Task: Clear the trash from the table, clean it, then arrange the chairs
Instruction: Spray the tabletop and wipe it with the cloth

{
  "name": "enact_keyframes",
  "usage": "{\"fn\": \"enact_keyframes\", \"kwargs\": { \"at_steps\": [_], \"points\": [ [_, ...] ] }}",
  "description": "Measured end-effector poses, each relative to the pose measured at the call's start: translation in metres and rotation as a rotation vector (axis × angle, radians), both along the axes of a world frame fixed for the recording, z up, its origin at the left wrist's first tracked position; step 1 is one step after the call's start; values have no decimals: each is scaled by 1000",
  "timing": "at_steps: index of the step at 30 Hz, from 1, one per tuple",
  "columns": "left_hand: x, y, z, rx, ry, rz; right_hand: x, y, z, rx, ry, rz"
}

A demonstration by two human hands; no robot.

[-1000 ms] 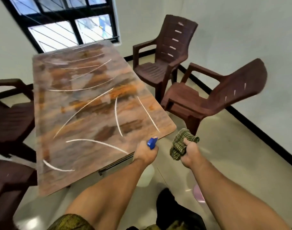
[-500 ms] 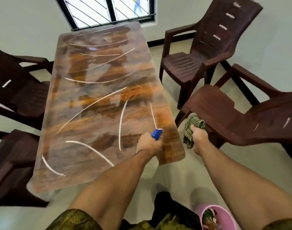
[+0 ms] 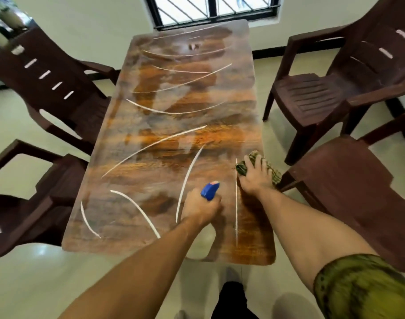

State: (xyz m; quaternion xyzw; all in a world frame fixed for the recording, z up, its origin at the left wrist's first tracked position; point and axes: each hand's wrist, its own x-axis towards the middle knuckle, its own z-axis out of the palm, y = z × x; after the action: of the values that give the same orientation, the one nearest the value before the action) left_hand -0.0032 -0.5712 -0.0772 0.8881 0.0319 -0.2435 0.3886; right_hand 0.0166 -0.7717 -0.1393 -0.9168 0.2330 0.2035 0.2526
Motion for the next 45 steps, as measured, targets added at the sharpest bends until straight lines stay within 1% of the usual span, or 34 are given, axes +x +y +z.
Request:
{"fn": "enact_keyframes", "kwargs": {
  "at_steps": [3, 5, 7, 8, 9, 10, 12, 13, 14, 15, 16, 19, 20, 21, 22, 23, 25, 26, 27, 28, 29, 30, 32, 33, 34, 35, 36, 38, 40, 41, 42, 43, 44, 45],
  "points": [
    [-11, 17, -18, 34, -6, 65, 1, 22, -20, -197, 44, 183],
    [-15, 19, -24, 27, -10, 94, -30, 36, -29, -241, -58, 493],
    [-17, 15, -24, 8, -5, 93, -65, 28, -35, -190, -162, 853],
    [-17, 13, -24, 1, -3, 92, -71, 14, -34, -179, -185, 934],
    [-17, 11, -22, -8, -7, 99, -68, 1, -35, -211, -179, 915],
    [-16, 10, -21, -21, -13, 106, -60, -7, -36, -268, -149, 803],
    [-16, 9, -21, -49, -17, 118, -36, -3, -31, -325, -79, 362],
    [-16, 9, -20, -60, -20, 127, -22, 8, -28, -315, -50, 193],
    [-17, 9, -20, -71, -19, 133, -13, 22, -26, -302, -34, 111],
    [-18, 9, -18, -80, -20, 133, -12, 39, -25, -282, -38, 116],
    [-18, 9, -18, -92, -19, 134, -18, 54, -28, -270, -65, 216],
    [-20, 13, -17, -97, -27, 107, -79, 76, -38, -180, -166, 706],
    [-22, 13, -15, -97, -33, 91, -101, 67, -40, -145, -194, 812],
    [-22, 13, -13, -102, -36, 81, -118, 52, -44, -117, -218, 845],
    [-25, 15, -12, -107, -33, 73, -131, 40, -49, -117, -214, 795],
    [-28, 16, -11, -119, -33, 68, -140, 31, -49, -156, -213, 671],
    [-37, 21, -10, -131, -23, 54, -145, 41, -44, -230, -206, 228],
    [-42, 24, -12, -137, -12, 63, -141, 58, -41, -234, -179, -2],
    [-46, 27, -13, -143, -7, 70, -135, 80, -37, -234, -144, -182],
    [-51, 30, -12, -155, -5, 69, -135, 102, -35, -234, -127, -252],
    [-55, 32, -11, -168, -5, 57, -139, 122, -37, -237, -127, -191],
    [-59, 35, -12, -178, 2, 49, -151, 135, -42, -239, -143, -7],
    [-65, 42, -15, -183, 8, 34, -184, 132, -51, -190, -240, 520],
    [-68, 47, -15, -181, -3, 14, -197, 116, -52, -144, -282, 705],
    [-70, 52, -17, -173, -15, -3, -205, 100, -55, -119, -283, 807],
    [-75, 57, -20, -174, -17, -16, -214, 84, -56, -131, -253, 818],
    [-76, 62, -23, -180, -14, -23, -219, 72, -57, -161, -213, 730],
    [-83, 72, -24, -190, 6, -33, -228, 75, -54, -254, -141, 331],
    [-88, 83, -24, -168, 22, -53, -219, 110, -50, -321, -108, -97],
    [-91, 88, -25, -153, 19, -75, -208, 133, -45, -317, -63, -261],
    [-93, 93, -25, -134, 15, -98, -197, 153, -41, -270, -8, -374],
    [-96, 101, -24, -117, 7, -124, -189, 175, -38, -216, 27, -407],
    [-99, 106, -25, -109, 13, -145, -184, 189, -37, -198, 33, -328],
    [-101, 113, -28, -106, 24, -161, -183, 200, -36, -201, 3, -169]
  ]
}}
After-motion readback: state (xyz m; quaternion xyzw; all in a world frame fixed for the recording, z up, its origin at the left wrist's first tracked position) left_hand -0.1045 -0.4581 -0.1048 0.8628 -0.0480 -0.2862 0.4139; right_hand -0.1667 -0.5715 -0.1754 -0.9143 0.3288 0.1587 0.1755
